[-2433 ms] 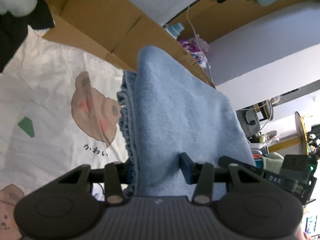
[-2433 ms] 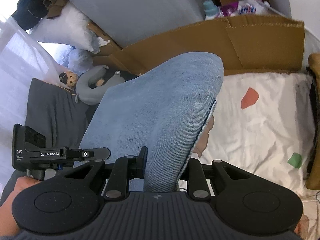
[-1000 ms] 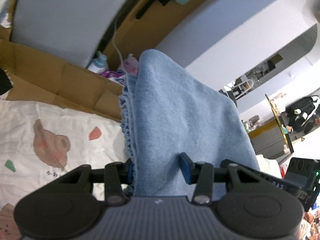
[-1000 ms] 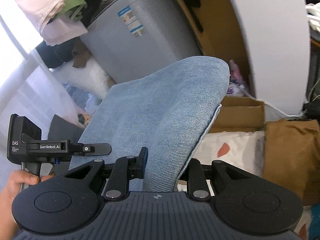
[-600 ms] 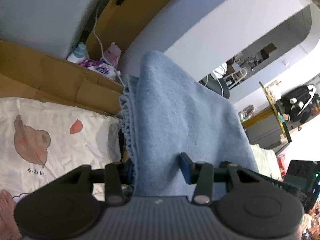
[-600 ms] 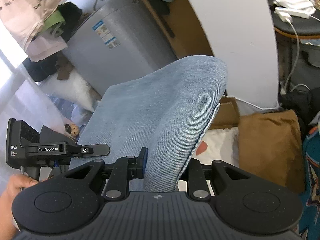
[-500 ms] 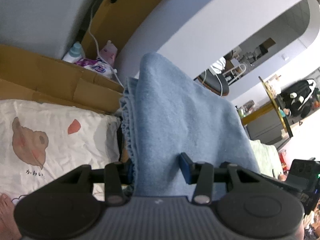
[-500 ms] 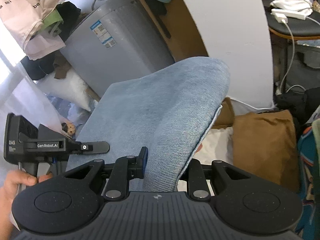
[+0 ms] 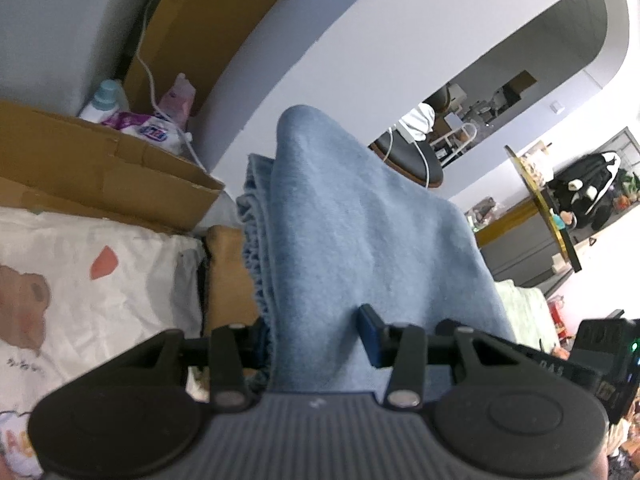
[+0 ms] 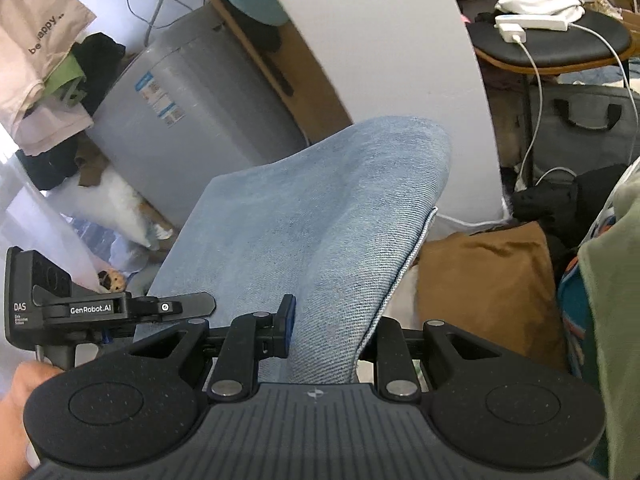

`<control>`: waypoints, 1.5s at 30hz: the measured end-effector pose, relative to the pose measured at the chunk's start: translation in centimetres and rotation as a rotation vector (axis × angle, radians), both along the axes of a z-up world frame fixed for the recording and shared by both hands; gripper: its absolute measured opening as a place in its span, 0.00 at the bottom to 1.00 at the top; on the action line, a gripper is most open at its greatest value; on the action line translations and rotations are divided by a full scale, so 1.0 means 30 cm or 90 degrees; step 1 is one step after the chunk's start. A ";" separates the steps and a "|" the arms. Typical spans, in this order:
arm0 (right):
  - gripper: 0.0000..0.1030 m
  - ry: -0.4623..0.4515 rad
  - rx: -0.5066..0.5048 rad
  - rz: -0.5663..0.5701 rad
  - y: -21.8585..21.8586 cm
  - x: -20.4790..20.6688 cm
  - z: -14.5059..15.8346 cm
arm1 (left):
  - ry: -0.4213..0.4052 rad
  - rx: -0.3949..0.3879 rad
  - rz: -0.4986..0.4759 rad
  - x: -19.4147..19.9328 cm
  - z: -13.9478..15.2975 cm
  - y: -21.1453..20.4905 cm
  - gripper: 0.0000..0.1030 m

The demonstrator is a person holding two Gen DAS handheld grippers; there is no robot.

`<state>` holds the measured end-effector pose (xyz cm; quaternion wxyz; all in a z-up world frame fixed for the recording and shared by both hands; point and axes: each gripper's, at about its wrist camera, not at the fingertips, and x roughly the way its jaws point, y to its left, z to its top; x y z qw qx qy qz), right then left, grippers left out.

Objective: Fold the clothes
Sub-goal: 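Lift the folded blue towel up off the sheet with both grippers, then carry the folded blue towel with both grippers toward the clothes stack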

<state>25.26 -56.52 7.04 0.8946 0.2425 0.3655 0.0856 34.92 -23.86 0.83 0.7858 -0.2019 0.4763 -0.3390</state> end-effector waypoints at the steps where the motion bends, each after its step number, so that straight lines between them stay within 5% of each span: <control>1: 0.21 -0.002 0.002 -0.003 -0.022 0.010 -0.011 | 0.000 -0.005 -0.001 0.011 -0.010 -0.018 0.45; 28: 0.21 0.006 -0.072 -0.066 -0.378 0.368 -0.463 | -0.016 -0.005 -0.051 0.291 -0.486 -0.400 0.44; 37: 0.21 -0.032 -0.218 -0.046 -0.340 0.361 -0.673 | 0.023 -0.068 -0.041 0.293 -0.791 -0.423 0.43; 45: 0.21 0.015 -0.238 -0.030 -0.350 0.410 -0.891 | 0.052 -0.038 -0.034 0.313 -0.953 -0.453 0.43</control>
